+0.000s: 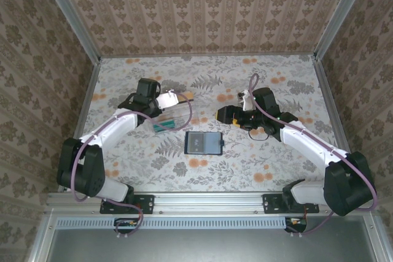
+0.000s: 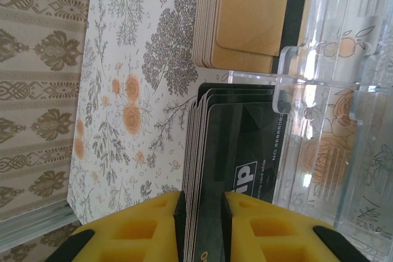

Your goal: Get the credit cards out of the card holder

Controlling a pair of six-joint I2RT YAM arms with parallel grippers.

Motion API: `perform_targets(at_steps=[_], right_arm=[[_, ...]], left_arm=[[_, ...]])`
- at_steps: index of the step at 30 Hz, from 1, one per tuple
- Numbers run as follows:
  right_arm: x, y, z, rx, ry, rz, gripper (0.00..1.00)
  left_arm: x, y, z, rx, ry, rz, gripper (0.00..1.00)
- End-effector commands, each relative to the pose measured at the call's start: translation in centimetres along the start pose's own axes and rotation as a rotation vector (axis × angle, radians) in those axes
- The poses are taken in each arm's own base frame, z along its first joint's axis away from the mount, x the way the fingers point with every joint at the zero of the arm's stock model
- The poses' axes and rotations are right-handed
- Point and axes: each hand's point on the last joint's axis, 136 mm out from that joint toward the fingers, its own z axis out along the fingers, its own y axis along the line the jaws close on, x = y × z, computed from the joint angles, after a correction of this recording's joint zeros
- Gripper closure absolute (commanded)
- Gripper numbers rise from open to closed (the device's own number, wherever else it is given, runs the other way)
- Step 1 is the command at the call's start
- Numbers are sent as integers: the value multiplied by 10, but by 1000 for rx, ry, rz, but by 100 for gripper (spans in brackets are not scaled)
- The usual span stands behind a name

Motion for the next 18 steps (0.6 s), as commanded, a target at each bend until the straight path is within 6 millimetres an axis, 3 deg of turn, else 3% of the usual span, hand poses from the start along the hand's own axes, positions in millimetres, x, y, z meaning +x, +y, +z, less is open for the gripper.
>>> perform_targets(at_steps=[1, 8, 18], right_arm=[[-7, 8, 0, -25, -9, -7, 0], [-5, 6, 1, -22, -5, -6, 0], [-2, 0, 7, -2, 10, -4, 0]], left_arm=[[7, 8, 6, -28, 31, -9, 76], [-3, 9, -2, 4, -13, -38, 71], [-19, 31, -44, -55, -99, -205, 64]])
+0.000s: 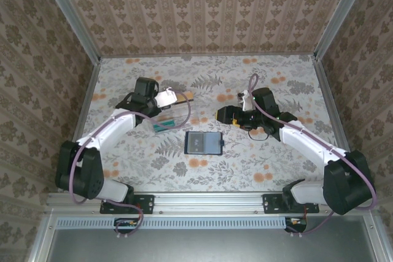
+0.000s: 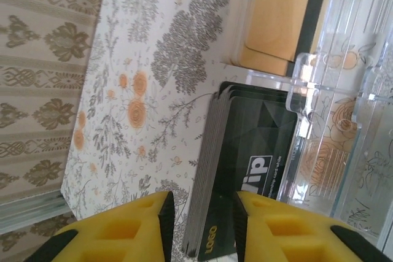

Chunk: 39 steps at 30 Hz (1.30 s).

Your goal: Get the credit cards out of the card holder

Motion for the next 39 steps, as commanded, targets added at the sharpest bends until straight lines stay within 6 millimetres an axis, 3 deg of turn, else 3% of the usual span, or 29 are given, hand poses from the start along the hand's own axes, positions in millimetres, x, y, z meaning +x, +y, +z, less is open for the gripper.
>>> perform_targets(at_steps=[1, 6, 10, 13, 16, 21, 28, 34, 39], right_arm=[[-3, 4, 4, -2, 2, -16, 0], [7, -4, 11, 48, 31, -32, 6], [17, -12, 17, 93, 57, -43, 18], [27, -19, 24, 141, 88, -57, 32], [40, -30, 33, 198, 122, -65, 45], [63, -47, 48, 271, 194, -58, 62], [84, -67, 61, 380, 257, -67, 72], [94, -84, 64, 451, 278, -63, 78], [101, -86, 69, 462, 299, -69, 81]], left_arm=[[-20, 23, -29, -43, -74, -146, 61], [-31, 21, -55, -1, -112, -377, 55], [-32, 12, -71, 28, -90, -620, 61], [-30, -3, -80, 106, -70, -813, 62], [-43, -35, -84, 241, -76, -951, 63], [-55, -83, -77, 409, -64, -1163, 62], [-61, -147, -55, 591, 6, -1340, 62], [-66, -179, -39, 716, 53, -1430, 64], [-72, -199, -26, 787, 116, -1445, 67]])
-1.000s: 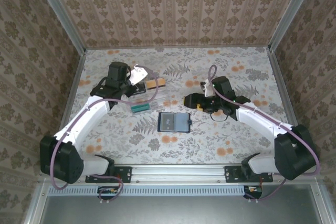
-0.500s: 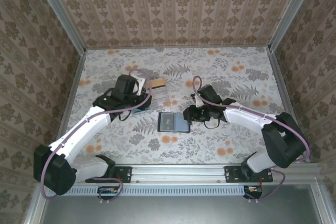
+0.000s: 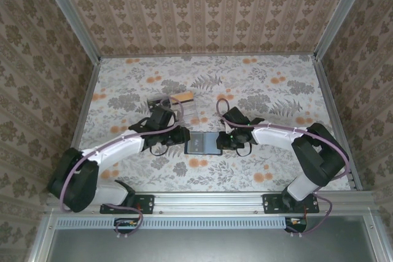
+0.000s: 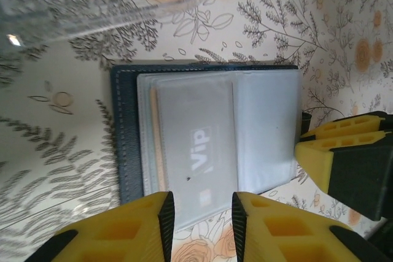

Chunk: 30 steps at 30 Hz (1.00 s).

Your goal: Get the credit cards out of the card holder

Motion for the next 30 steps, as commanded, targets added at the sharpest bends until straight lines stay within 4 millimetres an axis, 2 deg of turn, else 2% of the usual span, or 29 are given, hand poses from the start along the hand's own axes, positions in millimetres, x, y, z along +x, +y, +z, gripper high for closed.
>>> perform_targets(at_steps=[1, 11, 22, 30], right_arm=[[1, -2, 4, 44, 12, -2, 81], [3, -1, 7, 49, 16, 0, 81], [3, -1, 10, 49, 23, -1, 81], [2, 0, 10, 47, 28, -2, 82]], left_arm=[[0, -18, 10, 80, 32, -36, 68], [11, -4, 30, 18, 114, -63, 70], [13, 13, 27, -97, 113, -58, 71], [19, 17, 36, -120, 144, -57, 70]])
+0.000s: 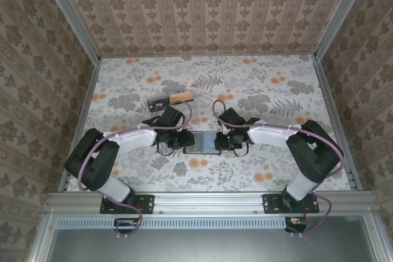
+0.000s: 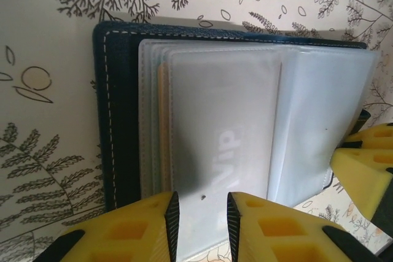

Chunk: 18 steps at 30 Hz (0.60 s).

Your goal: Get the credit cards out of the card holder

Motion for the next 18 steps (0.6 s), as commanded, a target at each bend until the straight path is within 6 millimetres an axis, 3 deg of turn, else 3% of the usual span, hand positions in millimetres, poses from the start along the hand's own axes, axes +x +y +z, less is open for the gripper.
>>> perform_targets(at_steps=[1, 10, 18], right_arm=[[4, -4, 3, 31, 21, 10, 82], [5, -4, 4, 30, 25, 12, 82], [5, -4, 5, 28, 26, 15, 82]], left_arm=[[1, 1, 3, -35, 18, 6, 70], [2, -16, 10, 34, 37, 27, 52], [-3, -38, 9, 133, 27, 41, 50]])
